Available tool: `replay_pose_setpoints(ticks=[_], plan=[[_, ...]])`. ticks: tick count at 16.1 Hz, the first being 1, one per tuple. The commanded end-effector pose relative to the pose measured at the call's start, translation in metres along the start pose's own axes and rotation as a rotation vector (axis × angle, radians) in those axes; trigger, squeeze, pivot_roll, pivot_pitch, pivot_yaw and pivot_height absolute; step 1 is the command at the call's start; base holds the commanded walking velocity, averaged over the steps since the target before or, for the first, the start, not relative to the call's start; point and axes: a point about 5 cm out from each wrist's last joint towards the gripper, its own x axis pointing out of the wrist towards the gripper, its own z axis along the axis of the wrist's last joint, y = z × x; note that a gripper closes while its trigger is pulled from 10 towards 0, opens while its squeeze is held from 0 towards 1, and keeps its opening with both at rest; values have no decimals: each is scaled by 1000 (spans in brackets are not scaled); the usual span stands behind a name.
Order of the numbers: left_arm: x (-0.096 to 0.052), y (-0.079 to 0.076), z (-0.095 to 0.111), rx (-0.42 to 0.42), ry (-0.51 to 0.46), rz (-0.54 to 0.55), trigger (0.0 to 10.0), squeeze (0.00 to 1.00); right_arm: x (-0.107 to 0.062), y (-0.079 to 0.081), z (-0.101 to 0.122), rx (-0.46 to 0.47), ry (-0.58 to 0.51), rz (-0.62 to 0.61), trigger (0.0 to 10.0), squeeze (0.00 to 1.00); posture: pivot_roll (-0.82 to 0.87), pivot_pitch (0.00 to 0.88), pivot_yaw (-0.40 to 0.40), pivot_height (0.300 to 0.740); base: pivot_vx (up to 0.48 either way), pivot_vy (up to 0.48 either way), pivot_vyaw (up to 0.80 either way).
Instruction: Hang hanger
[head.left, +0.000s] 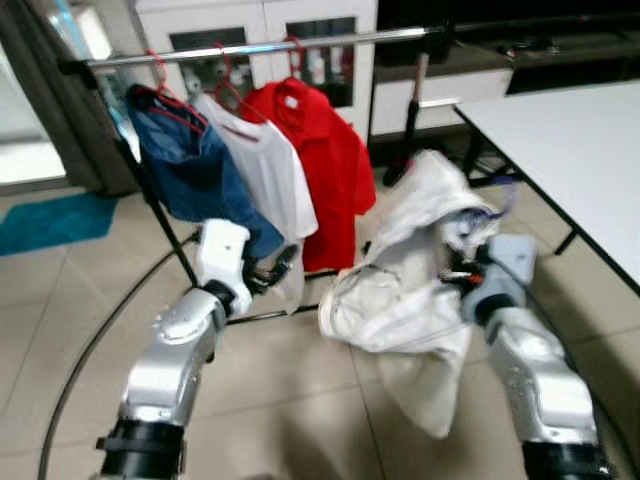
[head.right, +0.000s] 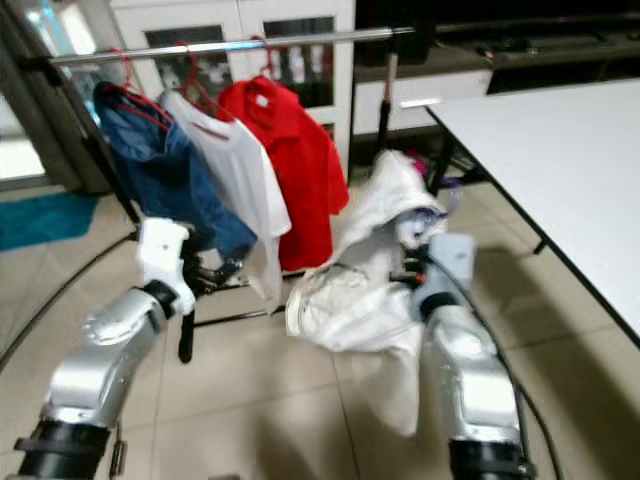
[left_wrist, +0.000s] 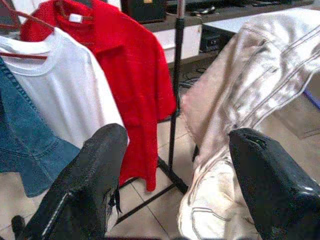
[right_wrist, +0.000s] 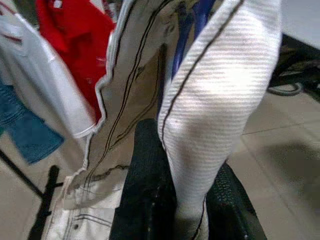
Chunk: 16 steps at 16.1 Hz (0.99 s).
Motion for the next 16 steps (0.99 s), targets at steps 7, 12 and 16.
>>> replay_pose_setpoints(ticks=[7,12,16], plan=[[-3,9,4,15,-7,30,10000,0,2,10,18,8,-85,37,10000,0,-37,0,41,740,323,0,0],[-3,9,4,14,-8,29,10000,0,2,9,19,16,-86,25,10000,0,-38,0,39,740,320,0,-420],[-3,8,4,13,-8,28,10000,0,2,8,19,11,-88,28,10000,0,-38,0,37,740,322,0,-200]])
